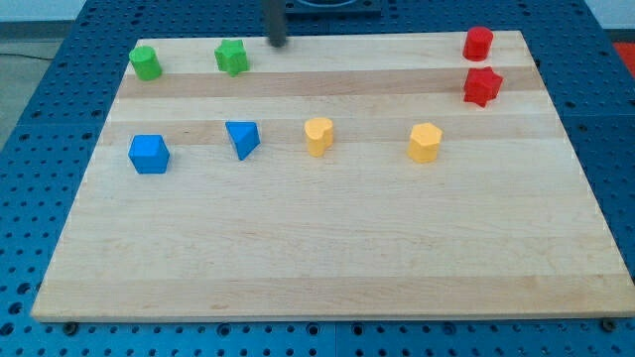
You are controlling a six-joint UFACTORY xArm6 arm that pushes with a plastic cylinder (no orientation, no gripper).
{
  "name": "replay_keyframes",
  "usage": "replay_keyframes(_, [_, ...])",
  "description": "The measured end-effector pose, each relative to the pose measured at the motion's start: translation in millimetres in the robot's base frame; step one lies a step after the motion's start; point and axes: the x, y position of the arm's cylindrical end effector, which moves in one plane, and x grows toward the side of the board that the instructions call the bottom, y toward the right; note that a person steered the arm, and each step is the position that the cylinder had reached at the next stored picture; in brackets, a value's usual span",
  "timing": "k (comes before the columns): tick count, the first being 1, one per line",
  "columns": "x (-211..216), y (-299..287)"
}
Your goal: Move the red circle parallel to the top of the yellow heart
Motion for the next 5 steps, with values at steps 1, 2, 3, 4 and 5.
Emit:
replay_keyframes(1, [-0.4, 45.7])
replay_keyframes(2, [-2.0, 102.5])
replay_keyframes(3, [-0.1, 145.1])
replay_keyframes(4, [-2.3, 187.0])
replay_keyframes(5, [-2.4, 275.2])
